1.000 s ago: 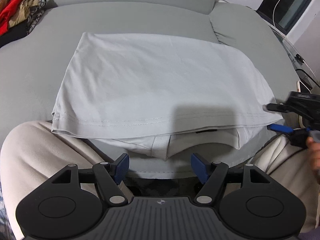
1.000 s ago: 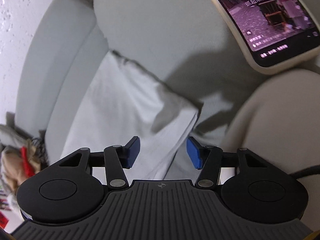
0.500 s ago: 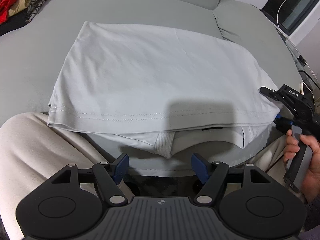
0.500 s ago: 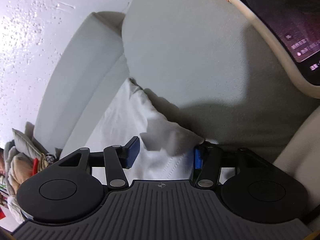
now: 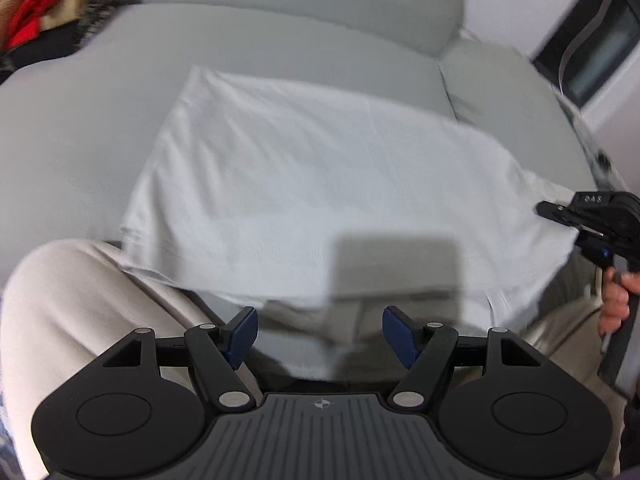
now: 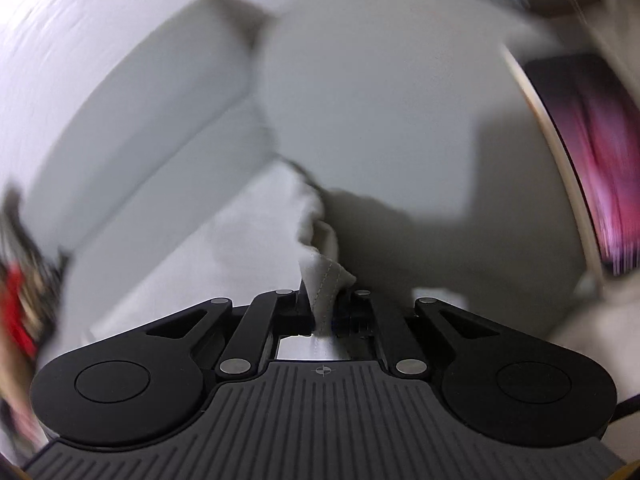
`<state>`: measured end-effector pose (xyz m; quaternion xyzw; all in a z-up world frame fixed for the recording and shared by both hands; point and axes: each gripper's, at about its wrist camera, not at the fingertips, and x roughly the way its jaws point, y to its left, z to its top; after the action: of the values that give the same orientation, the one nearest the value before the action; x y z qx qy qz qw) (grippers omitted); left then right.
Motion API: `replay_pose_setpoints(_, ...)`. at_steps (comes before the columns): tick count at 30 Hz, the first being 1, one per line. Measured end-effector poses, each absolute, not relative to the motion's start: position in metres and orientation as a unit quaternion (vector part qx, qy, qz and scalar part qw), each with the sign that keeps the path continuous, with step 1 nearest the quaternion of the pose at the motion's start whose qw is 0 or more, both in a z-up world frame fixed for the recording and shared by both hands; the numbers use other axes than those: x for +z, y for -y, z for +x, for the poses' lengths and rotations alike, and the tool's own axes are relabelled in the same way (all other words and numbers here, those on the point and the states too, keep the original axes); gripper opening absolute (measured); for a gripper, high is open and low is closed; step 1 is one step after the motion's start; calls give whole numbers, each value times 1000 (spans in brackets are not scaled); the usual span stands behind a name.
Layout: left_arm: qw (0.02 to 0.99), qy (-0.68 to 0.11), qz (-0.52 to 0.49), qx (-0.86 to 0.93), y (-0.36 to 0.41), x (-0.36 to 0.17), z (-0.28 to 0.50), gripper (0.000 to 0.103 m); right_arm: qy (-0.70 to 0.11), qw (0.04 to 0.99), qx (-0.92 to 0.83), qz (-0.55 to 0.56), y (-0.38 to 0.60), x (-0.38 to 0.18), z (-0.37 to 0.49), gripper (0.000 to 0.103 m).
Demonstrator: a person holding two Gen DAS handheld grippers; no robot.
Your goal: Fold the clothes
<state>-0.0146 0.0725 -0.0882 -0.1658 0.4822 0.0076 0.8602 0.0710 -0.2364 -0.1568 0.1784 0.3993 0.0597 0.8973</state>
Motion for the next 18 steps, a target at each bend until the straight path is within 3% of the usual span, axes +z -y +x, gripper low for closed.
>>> replay_pose_setpoints(5, 868, -436, -228, 64, -118, -74, -26, 68, -345, 926, 152, 32, 124, -114, 43, 7)
replay_pose_setpoints(10, 873, -388, -274, 114, -168, -63, -46, 68, -332, 900, 277, -52, 16, -119, 18, 7)
replay_pose_setpoints(15, 858, -380, -317, 140, -200, -74, -60, 68, -403, 845, 333, -112, -48, -160, 20, 7)
replay_pose_setpoints(18, 859, -373, -325, 135, -206, -75, -64, 68, -438, 840, 310, -78, -40, -171, 21, 7)
